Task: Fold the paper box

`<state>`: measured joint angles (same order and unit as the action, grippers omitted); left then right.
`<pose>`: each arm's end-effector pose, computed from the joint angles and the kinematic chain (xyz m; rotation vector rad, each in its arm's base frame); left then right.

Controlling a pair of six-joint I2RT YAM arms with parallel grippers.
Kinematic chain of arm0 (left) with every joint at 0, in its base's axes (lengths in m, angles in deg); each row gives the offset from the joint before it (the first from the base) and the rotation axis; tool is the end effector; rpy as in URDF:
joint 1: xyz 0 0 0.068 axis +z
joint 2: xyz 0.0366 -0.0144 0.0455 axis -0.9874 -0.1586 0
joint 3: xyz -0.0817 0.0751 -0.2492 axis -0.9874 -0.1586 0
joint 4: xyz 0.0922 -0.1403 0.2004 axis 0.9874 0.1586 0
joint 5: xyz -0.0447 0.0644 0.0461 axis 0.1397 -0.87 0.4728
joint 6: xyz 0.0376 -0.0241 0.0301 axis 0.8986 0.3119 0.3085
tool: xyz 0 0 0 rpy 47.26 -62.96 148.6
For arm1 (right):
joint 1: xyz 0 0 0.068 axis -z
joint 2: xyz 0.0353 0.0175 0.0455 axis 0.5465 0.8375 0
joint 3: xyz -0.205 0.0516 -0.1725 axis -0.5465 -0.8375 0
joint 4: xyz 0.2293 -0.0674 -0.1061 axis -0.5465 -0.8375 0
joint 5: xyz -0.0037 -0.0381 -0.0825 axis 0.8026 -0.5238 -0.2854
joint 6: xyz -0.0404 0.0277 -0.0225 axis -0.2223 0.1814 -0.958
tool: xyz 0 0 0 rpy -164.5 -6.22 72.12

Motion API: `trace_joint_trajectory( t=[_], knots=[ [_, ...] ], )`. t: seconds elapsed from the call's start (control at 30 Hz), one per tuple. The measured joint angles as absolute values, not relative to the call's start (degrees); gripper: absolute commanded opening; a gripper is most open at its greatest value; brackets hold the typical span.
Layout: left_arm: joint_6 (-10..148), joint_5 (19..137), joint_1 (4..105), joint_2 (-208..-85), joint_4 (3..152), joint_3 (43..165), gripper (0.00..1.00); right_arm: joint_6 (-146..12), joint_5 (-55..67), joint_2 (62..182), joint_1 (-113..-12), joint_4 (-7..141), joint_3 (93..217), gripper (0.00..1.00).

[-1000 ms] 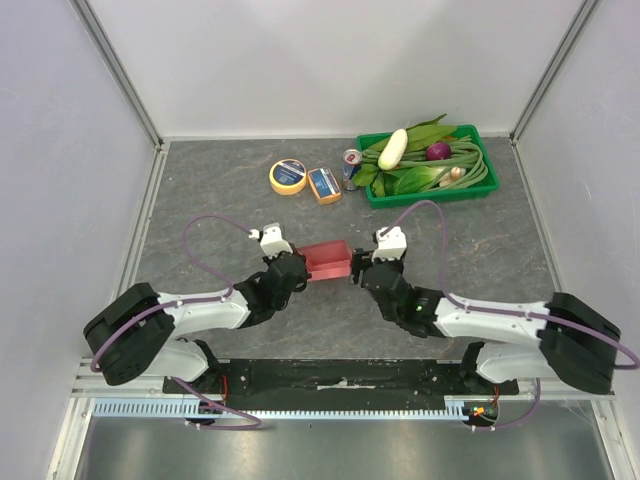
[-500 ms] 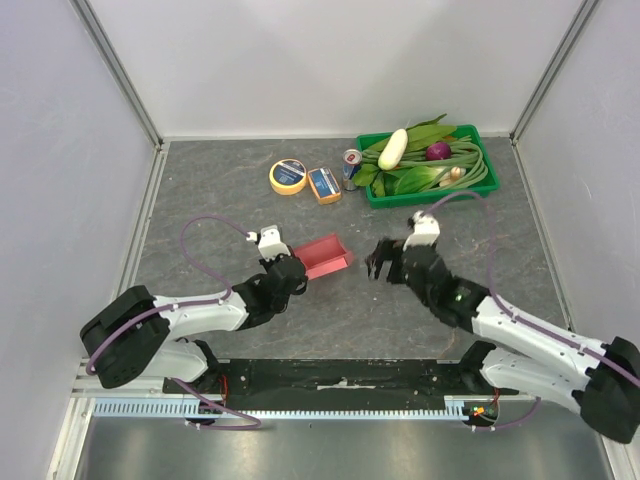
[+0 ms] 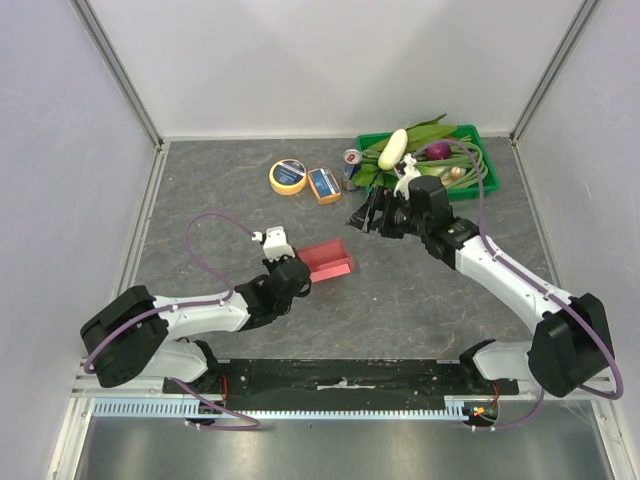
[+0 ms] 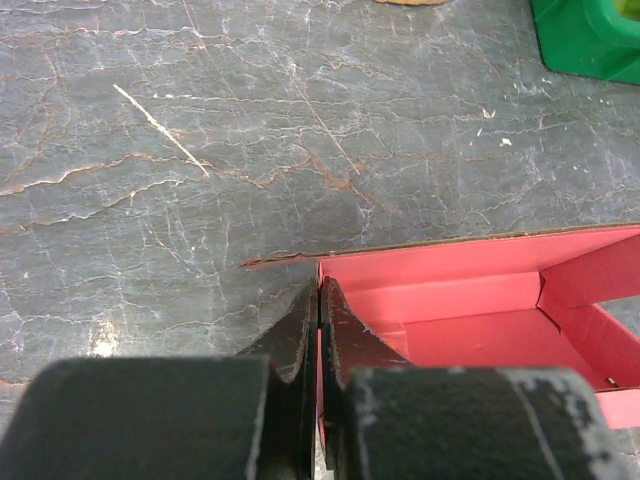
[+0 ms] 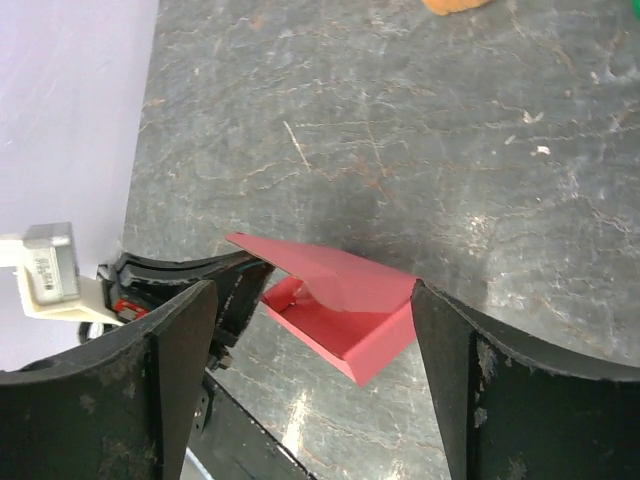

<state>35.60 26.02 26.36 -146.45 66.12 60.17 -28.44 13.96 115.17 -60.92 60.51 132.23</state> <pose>0.1635 -0.1873 0.1734 -0.2525 1.9863 -0.2889 0.2551 0.1454 0.2810 0.1585 2.2300 1.0276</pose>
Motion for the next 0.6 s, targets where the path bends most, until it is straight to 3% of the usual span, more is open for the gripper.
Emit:
trace_joint_trajectory(
  t=[0.13,0.33,0.6],
  knots=[
    [36.3,24.9,25.3,-146.5,67.2,60.7,0.02,-27.9,15.9,117.0,-61.2,56.6,137.0,0.86],
    [36.5,23.4,24.5,-147.1,67.8,61.3,0.02,-11.3,12.6,116.1,-68.1,54.8,134.5,0.85],
    [36.4,21.3,22.7,-148.9,68.6,62.8,0.02,10.2,4.6,115.5,-72.7,54.0,133.2,0.73]
  ],
)
